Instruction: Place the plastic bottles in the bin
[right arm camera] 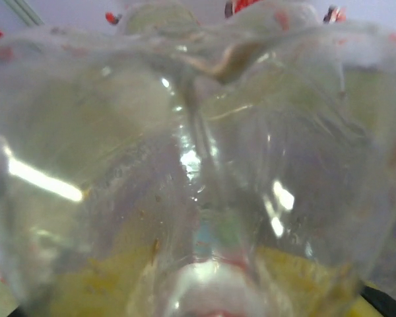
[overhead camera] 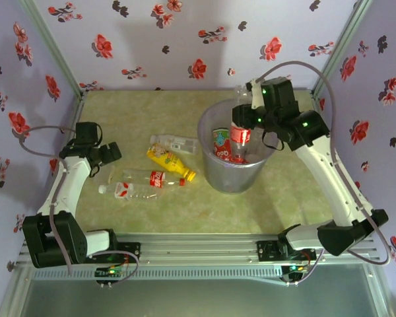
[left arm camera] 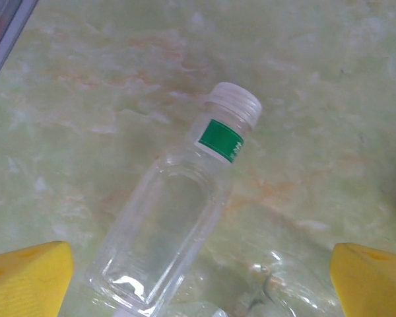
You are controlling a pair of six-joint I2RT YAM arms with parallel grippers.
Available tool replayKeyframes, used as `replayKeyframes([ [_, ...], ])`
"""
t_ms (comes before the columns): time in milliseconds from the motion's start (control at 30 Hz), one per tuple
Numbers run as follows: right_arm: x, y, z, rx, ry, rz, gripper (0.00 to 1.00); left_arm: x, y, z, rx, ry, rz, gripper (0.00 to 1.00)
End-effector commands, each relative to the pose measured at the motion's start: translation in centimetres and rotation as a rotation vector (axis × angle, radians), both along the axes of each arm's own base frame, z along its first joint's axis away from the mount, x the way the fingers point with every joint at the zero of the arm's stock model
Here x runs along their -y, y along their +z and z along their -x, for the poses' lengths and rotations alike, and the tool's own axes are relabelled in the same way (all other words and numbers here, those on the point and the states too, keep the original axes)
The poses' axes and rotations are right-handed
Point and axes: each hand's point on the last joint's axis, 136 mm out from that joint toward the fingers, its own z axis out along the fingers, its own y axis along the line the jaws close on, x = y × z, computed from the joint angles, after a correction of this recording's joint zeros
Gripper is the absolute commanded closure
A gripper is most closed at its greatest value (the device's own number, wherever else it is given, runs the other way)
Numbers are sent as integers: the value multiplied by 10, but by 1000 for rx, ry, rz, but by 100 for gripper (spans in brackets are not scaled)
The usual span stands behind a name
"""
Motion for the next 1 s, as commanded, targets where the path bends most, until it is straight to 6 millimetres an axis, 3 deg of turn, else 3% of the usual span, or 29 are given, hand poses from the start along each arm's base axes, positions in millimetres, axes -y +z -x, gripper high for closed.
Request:
replayKeyframes([
  [0,-12,-14,10,-55,43,-72,81,-13,-6,-3,17,38,-45,0],
  [233,-27,-47,8,-165,27,-171,81,-20,-36,-8,-44,35,-59,1],
  [400,-35,-81,5,-265,7,-190,81,-21,-53,-9,-89,39,-57,3],
  [967,-37,-163,-1,-461,-57,-108,71,-24,-82,-8,-181,22,-61,12],
])
